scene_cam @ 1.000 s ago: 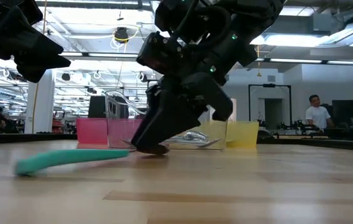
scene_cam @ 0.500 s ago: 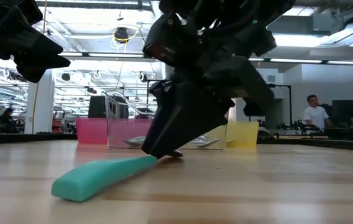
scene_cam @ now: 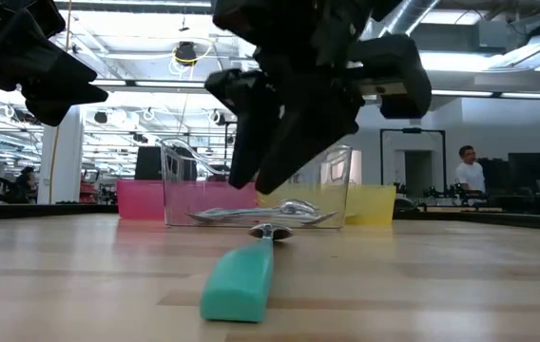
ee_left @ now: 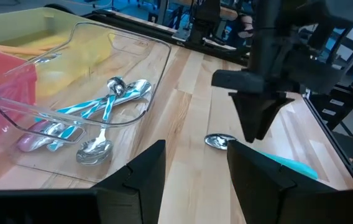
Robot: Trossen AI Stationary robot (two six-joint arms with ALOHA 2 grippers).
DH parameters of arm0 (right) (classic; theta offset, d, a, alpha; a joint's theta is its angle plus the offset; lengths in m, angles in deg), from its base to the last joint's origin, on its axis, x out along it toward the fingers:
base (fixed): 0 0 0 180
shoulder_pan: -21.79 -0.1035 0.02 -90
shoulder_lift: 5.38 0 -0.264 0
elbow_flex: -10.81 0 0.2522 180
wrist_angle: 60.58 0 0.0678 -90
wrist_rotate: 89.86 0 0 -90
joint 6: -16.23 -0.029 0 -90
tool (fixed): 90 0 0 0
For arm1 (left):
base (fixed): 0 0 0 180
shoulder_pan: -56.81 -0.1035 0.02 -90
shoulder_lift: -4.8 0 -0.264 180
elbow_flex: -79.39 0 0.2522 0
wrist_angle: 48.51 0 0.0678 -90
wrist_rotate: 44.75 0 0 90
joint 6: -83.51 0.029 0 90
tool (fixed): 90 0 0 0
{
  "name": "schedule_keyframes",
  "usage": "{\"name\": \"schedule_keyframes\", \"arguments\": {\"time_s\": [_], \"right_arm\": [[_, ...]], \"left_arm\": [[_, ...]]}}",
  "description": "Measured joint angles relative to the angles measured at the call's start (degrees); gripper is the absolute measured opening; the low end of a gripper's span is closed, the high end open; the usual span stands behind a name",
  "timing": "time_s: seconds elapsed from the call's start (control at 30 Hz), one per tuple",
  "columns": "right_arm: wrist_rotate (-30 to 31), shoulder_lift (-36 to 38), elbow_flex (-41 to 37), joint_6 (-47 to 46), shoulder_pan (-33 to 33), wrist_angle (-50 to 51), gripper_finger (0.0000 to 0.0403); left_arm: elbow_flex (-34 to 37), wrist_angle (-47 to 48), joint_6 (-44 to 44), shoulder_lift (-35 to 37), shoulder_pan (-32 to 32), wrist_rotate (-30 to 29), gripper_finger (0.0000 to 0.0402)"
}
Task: Sort silverware by color (type)
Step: Put the light green spoon into the red bin
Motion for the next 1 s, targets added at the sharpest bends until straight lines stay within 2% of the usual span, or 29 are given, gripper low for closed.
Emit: {"name": "schedule_keyframes", "arguments": {"time_s": [0.3,0.57,1.0], "right_arm": [[-2.89,-0.13,0.49,2.99,-0.04,0.6,0.0154],[-3.0,-3.07,0.62,4.42,-0.09,0.95,0.0154],[-2.87,-3.89,0.53,6.43,-0.04,3.06,0.0154]], "left_arm": [[0.0,0.02,0.0,0.0,-0.01,-0.06,0.0155],[0.0,0.01,0.02,-0.02,0.0,-0.11,0.0155],[0.0,0.55,0.02,-0.02,-0.02,-0.15,0.0155]]}}
